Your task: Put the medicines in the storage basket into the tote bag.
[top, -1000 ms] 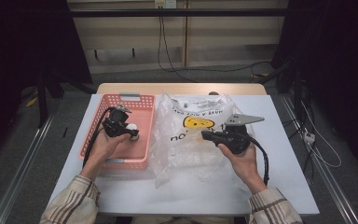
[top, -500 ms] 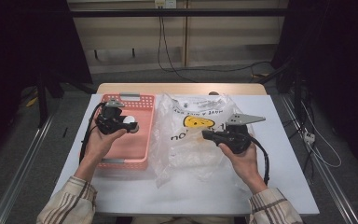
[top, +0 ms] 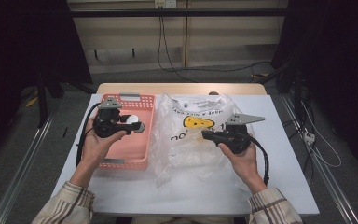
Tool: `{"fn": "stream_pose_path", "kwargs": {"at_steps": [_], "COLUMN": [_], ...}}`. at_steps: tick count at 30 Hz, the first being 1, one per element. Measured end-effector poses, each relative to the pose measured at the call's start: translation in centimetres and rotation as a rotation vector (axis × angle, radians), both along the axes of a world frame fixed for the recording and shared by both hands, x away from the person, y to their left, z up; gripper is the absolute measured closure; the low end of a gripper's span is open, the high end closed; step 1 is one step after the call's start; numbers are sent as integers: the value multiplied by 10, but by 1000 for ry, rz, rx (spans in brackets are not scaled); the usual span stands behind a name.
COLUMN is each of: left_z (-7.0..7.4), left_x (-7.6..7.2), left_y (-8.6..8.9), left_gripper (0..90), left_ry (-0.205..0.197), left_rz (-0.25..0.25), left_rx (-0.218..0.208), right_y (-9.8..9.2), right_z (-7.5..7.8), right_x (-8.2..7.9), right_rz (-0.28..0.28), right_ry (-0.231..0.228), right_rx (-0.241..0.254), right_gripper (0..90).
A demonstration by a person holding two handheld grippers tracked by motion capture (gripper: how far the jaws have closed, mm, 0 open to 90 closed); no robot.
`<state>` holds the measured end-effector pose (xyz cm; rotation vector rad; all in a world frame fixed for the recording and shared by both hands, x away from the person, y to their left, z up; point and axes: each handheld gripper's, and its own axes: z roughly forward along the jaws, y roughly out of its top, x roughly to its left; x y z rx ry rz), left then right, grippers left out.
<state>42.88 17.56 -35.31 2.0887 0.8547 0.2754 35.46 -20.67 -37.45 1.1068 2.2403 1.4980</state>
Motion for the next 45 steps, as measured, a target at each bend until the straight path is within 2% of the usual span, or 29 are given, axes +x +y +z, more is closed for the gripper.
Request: {"fn": "stream_pose_path", "kwargs": {"at_steps": [2, 3, 5, 8, 13, 18, 20, 23, 26, 30, 33, 36, 37, 41, 45], "left_z": [0, 2, 4, 10, 18, 24, 26, 30, 36, 34, 31, 29, 29, 29, 26], "left_x": [-4, -6, -11, -18, -30, -45, -52, -64, -73, -80, -83, -87, -90, -98, -104], "left_y": [-2, -3, -5, -7, -12, -19, -23, -31, -37, -45, -49, -52, -54, -63, -75], "left_gripper": [510, 510, 510, 510, 510, 511, 510, 510, 510, 510, 510, 510, 511, 510, 510], "left_ry": [-15, -9, -31, -36, -65, -74, -80, -108, -125, -127, -115, -120, -112, -123, -112], "left_rz": [-4, -12, -24, -37, -66, -109, -128, -148, -175, -200, -207, -214, -222, -253, -286], "left_rx": [13, 12, 4, -21, -25, -46, -68, -45, -70, -77, -79, -66, -76, -67, -71], "right_y": [1, 1, 1, 1, 1, 1, 2, 2, 3, 3, 3, 2, 3, 4, 5], "right_z": [-1, -1, -1, -1, 0, -1, -1, -3, -3, -2, -1, -1, -1, -1, 0], "right_x": [0, 0, 0, 0, 0, 0, 0, 0, 0, -1, -2, -2, -2, -3, -4], "right_rz": [1, 2, 3, 3, 4, 2, 1, 2, 3, 5, 4, 4, 6, 8, 11], "right_ry": [3, 2, 1, 2, 0, 4, 6, 12, 11, 7, 7, 7, 7, 4, 3], "right_rx": [-2, -2, -2, -1, 1, -1, 0, -4, -4, -6, -2, -9, -10, -12, -14], "right_gripper": [900, 900, 900, 900, 900, 900, 900, 900, 900, 900, 900, 900, 900, 900, 900]}}
